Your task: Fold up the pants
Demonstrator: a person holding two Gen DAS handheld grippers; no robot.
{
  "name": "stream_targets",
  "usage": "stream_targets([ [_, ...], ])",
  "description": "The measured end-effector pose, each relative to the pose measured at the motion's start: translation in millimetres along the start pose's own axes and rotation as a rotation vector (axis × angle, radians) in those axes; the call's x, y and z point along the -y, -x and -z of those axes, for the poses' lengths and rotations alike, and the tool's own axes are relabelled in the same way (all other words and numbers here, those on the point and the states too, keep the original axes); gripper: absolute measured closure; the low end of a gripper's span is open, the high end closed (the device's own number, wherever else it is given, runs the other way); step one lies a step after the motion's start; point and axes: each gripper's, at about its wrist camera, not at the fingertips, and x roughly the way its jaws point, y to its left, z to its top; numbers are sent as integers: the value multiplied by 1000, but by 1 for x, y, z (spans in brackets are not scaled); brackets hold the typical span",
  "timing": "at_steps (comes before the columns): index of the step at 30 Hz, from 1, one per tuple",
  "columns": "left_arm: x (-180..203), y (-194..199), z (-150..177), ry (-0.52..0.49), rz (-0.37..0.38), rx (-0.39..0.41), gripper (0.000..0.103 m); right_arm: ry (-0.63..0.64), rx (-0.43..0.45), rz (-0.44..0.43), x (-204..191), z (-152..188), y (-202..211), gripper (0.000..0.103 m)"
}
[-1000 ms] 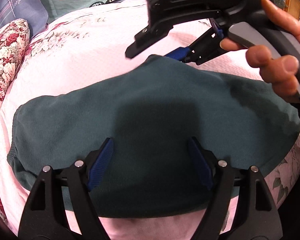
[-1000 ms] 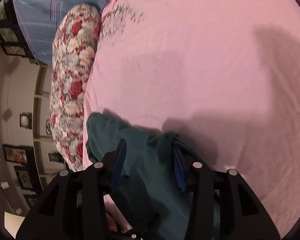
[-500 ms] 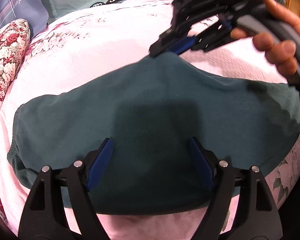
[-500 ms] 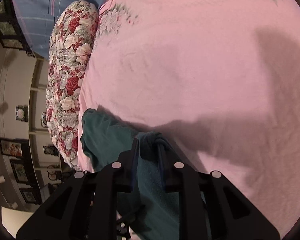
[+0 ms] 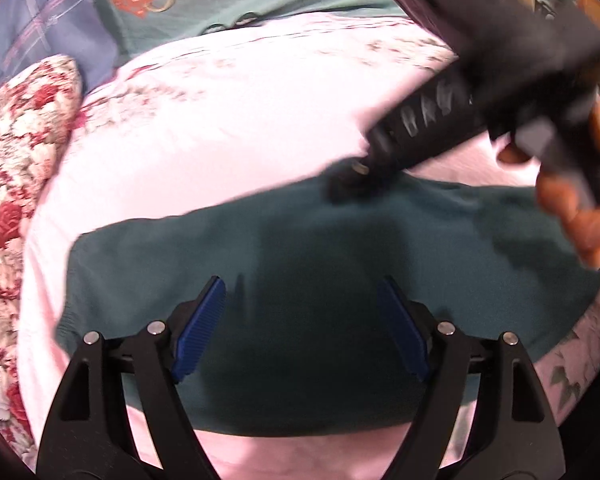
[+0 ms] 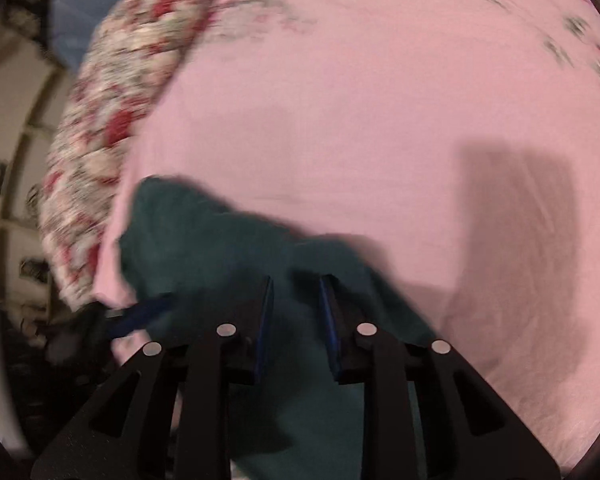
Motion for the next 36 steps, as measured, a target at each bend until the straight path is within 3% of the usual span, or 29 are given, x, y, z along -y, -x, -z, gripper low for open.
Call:
stream_targets([
  [3,-17,-24,3,35,-49,-75,19,-31,11,-26,9,-2,-2,88],
  [5,-28,-24,8,82,-22,-76,15,-12,51,-60,2,-2,11,86],
  [9,-28,-9,14,52,-57,-55,16,-26,69,-106,-5,2,30,79],
  [12,-42,2,17,61,-102,-25,16,-10,38,-20,-7,15,24,79],
  [14,-58,-3,20,86,-151,-48,16,-25,13,27,6,22,10,81],
  [18,-86,-13,26,146,-198,-90,16,-24,60,-45,8,30,25,80],
  [21,-92,6,31,150,-211,-60,19,76,96,-40,-14,53,56,75],
  [25,-102,19,41,135,-278,-43,18,161,74,-19,-27,104,78,73],
  [27,-112,7,48,156,-307,-92,17,153,59,8,-22,126,75,73],
  [30,-124,-1,53,189,-318,-84,6,105,25,66,1,147,55,74],
  [32,-121,1,52,204,-328,-91,9,67,80,5,13,154,60,74],
  [33,-116,5,50,200,-327,-89,16,46,98,-5,16,157,69,74],
  [36,-85,26,39,140,-259,-33,19,34,231,-8,26,173,116,72],
])
